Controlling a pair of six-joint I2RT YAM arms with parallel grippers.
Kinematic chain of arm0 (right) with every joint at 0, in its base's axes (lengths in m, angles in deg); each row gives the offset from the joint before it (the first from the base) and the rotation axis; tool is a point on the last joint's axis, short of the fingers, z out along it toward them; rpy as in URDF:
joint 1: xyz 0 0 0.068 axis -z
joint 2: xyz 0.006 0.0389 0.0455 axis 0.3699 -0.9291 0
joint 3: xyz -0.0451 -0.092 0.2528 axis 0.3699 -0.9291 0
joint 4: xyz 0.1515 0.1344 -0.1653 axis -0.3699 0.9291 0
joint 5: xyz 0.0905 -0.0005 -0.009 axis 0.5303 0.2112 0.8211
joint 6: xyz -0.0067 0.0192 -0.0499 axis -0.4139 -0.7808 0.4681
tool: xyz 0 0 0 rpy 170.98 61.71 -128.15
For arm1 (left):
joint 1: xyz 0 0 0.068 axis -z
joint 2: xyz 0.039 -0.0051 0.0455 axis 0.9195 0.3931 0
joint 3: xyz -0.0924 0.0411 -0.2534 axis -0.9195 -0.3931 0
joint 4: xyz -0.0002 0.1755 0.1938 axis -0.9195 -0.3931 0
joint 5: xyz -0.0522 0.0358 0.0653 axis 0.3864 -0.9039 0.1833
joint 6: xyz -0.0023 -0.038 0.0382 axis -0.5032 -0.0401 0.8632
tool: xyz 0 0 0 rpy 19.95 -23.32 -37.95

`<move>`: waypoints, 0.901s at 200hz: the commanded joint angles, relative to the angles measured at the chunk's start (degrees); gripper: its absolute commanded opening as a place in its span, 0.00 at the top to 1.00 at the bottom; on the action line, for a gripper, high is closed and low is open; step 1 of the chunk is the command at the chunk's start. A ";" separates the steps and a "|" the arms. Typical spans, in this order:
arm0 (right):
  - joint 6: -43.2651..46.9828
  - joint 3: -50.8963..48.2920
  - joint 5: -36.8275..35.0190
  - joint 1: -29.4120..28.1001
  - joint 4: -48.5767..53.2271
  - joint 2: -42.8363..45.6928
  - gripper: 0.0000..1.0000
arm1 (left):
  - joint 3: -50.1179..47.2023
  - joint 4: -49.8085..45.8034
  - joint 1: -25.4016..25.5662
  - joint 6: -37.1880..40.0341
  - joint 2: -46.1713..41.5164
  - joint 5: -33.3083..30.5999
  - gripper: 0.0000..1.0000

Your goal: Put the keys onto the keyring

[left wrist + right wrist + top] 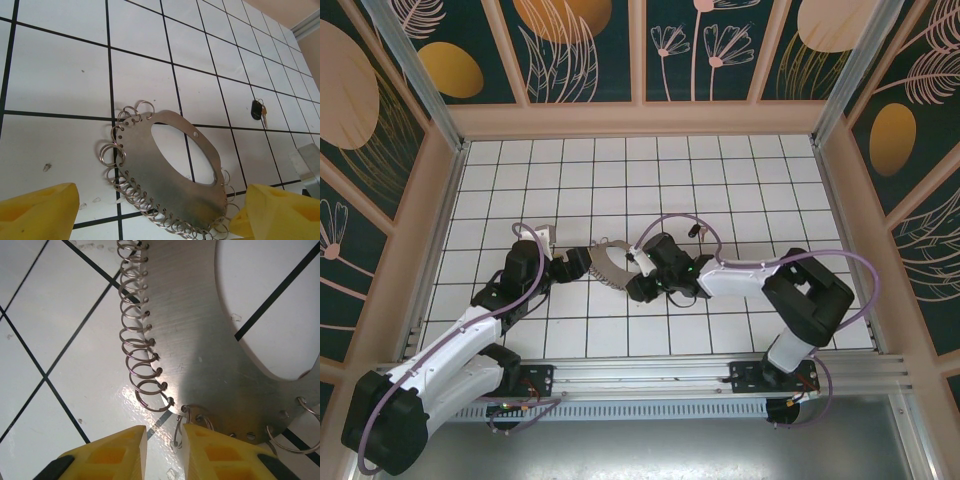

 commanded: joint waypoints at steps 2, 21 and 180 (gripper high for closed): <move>-1.06 1.76 -0.21 -0.36 1.27 -1.10 0.75 | 0.89 1.38 -0.30 1.11 -0.97 0.00 0.15; -1.17 1.83 -0.44 -0.38 1.10 -1.27 0.74 | 0.88 1.38 -0.29 1.11 -0.97 -0.07 0.14; -1.21 3.49 -1.53 -0.55 1.62 -3.92 0.73 | 0.88 1.22 -0.29 0.99 -1.59 -0.35 0.14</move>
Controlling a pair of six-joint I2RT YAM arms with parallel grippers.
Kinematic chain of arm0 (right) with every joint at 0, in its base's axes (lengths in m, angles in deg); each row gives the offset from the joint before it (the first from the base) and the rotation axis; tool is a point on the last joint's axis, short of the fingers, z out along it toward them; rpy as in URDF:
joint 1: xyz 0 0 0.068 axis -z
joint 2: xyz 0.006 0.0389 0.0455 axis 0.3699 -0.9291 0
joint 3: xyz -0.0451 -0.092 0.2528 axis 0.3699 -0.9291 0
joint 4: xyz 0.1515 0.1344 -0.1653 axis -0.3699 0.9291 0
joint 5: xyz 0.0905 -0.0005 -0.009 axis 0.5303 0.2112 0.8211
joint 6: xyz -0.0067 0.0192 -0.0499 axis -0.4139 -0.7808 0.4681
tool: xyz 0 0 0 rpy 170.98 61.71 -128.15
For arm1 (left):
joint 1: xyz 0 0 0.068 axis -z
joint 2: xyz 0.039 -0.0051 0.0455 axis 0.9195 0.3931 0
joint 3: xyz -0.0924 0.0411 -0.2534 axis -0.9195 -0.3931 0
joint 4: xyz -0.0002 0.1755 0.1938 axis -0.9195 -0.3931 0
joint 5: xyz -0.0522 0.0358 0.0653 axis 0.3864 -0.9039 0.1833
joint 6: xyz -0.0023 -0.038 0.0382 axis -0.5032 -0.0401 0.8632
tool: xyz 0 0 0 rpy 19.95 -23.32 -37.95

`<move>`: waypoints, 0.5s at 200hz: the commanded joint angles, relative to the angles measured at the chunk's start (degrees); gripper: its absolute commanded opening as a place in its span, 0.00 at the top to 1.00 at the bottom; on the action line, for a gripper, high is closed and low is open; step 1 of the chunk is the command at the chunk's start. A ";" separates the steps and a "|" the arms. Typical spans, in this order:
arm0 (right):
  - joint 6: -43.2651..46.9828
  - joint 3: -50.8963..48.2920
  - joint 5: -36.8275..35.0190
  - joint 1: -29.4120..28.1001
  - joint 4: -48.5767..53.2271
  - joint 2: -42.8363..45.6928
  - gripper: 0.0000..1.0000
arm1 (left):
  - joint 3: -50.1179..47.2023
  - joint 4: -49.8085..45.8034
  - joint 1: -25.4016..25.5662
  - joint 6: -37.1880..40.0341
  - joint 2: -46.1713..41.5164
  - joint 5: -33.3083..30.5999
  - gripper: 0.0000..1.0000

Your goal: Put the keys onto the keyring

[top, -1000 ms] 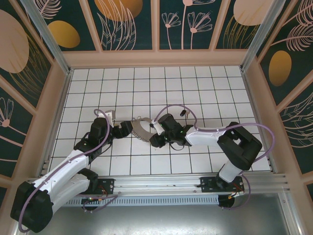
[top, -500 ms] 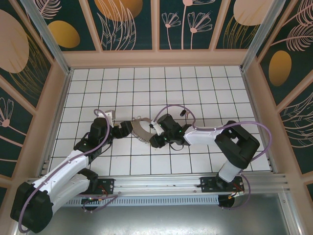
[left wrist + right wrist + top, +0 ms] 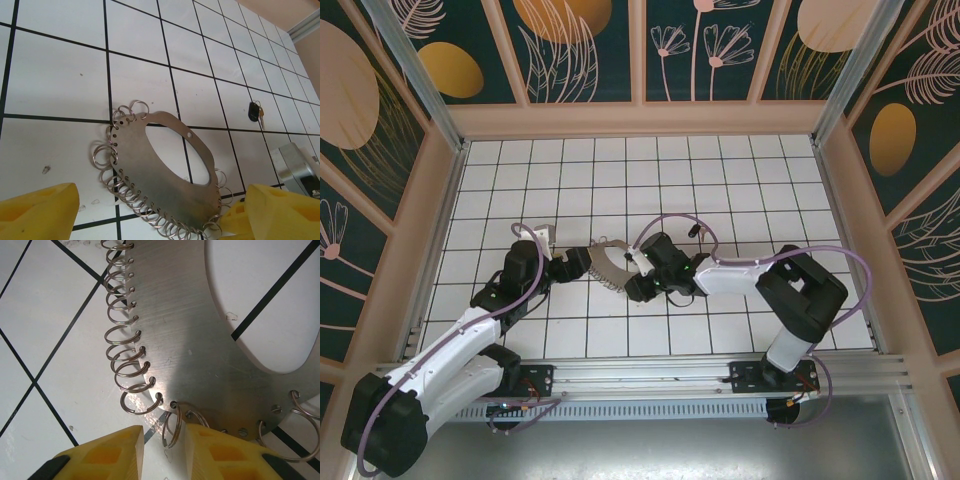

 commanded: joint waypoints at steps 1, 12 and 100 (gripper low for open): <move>-0.36 2.07 -1.05 -0.54 1.13 -1.79 0.73 | 0.88 1.19 -0.29 0.99 -0.87 -0.33 0.14; -0.34 2.36 -1.14 -0.53 1.22 -2.15 0.73 | 0.92 1.18 -0.29 1.00 -0.95 -0.28 0.14; -0.25 4.39 -2.73 -0.53 2.82 -4.14 0.77 | 0.88 0.83 -0.29 1.00 -1.52 -0.39 0.14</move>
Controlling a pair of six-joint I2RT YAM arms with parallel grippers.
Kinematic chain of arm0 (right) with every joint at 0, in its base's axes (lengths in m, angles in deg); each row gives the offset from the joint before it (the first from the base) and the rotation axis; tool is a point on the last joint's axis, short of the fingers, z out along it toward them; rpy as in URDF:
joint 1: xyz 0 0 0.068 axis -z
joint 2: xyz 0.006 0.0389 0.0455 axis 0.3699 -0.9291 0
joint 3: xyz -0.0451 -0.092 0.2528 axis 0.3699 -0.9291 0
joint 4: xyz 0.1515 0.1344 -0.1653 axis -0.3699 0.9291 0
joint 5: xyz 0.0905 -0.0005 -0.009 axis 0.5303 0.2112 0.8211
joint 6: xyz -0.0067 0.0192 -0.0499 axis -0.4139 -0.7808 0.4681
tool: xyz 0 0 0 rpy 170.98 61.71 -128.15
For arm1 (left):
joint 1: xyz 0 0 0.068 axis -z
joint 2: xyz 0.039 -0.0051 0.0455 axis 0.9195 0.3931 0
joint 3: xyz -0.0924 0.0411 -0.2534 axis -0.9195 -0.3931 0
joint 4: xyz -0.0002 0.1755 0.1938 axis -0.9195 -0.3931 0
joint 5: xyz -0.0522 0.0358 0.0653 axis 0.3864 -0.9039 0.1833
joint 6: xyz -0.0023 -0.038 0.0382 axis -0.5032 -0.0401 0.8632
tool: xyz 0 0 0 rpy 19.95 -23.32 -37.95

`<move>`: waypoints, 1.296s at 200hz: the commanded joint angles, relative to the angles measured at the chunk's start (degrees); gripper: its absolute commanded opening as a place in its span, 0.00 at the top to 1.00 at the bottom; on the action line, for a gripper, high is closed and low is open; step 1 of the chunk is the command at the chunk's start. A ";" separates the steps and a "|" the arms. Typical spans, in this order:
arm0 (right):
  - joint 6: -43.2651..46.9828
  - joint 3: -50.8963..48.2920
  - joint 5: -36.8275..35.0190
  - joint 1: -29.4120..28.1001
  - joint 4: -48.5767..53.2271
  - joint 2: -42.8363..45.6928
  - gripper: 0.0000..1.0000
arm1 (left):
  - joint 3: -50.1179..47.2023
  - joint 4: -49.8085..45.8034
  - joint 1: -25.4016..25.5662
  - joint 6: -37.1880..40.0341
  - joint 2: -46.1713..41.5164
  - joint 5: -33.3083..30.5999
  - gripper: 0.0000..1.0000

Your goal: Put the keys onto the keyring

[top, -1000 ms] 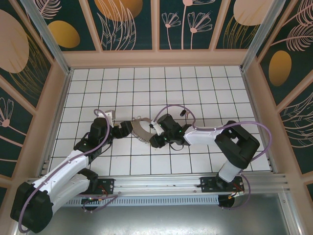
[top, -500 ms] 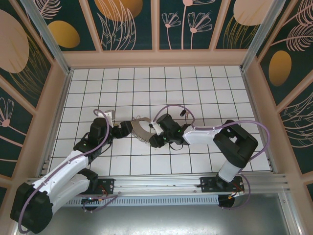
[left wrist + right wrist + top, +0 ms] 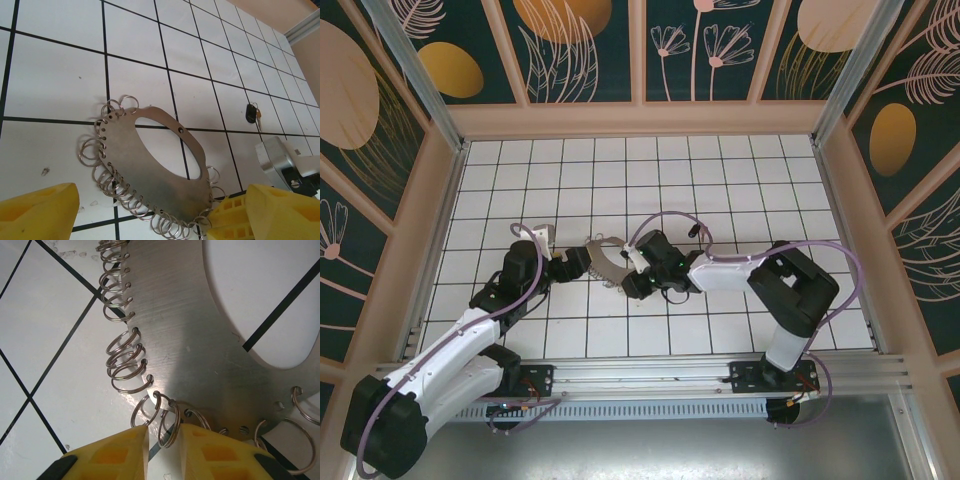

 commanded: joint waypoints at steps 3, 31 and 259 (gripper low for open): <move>-0.27 1.96 -2.42 -0.49 2.94 -1.53 0.77 | 0.88 0.85 -0.33 1.00 -0.89 -0.40 0.14; -0.22 3.48 -3.93 -0.50 4.86 -2.49 0.77 | 0.88 0.70 -0.33 1.05 -1.07 -0.44 0.14; 2.64 0.95 -13.59 -3.32 12.60 4.07 1.00 | 1.10 -0.04 -0.29 1.45 -1.97 -0.67 0.14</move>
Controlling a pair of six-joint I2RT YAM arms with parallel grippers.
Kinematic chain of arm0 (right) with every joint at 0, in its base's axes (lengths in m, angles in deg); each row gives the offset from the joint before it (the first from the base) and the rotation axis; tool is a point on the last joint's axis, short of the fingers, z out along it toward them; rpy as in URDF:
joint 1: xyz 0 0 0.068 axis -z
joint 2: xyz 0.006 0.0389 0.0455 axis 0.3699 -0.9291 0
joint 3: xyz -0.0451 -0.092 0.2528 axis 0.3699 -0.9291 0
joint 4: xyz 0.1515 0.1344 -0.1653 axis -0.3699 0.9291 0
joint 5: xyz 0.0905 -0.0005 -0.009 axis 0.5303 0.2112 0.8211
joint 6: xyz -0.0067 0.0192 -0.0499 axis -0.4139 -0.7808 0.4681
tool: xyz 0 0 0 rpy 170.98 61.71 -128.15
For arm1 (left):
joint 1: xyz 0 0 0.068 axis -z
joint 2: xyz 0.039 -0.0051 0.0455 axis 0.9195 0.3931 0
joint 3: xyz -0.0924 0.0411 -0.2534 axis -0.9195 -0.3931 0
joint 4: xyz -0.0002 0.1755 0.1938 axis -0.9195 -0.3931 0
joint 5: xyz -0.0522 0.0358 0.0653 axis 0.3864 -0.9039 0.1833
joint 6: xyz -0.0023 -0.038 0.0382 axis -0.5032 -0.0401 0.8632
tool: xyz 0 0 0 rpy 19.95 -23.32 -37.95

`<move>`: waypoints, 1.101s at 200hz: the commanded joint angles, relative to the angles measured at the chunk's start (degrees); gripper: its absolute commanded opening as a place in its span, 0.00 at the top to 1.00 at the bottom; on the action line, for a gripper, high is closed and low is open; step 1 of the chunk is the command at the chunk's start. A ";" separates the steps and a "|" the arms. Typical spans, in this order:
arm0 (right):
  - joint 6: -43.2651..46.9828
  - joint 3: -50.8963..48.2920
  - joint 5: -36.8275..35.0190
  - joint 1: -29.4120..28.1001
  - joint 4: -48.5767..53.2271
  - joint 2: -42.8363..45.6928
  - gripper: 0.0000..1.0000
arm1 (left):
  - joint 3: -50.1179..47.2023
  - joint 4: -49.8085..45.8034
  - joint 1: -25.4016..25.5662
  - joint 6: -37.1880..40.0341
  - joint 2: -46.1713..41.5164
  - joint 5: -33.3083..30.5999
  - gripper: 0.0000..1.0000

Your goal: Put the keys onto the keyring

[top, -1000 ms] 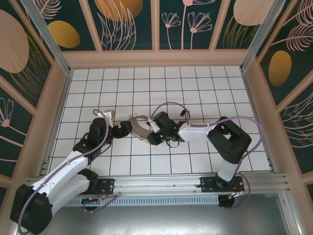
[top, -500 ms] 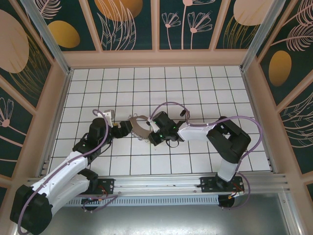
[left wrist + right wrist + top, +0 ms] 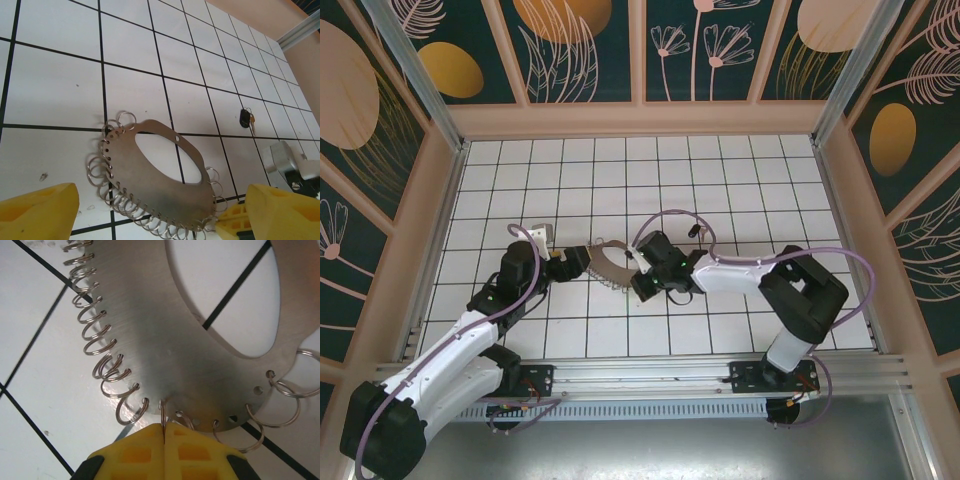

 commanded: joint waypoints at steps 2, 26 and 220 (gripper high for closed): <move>2.21 0.82 -6.73 -2.20 5.59 0.31 1.00 | 1.06 0.06 -0.33 1.38 -0.18 -0.47 0.14; 2.31 1.60 -8.44 -3.66 6.21 -1.17 1.00 | 1.18 0.16 -0.32 1.33 0.00 -0.40 0.15; 2.83 3.05 -5.73 -4.42 2.32 -3.19 0.86 | 0.97 -0.47 -0.29 1.38 -1.19 -0.72 0.15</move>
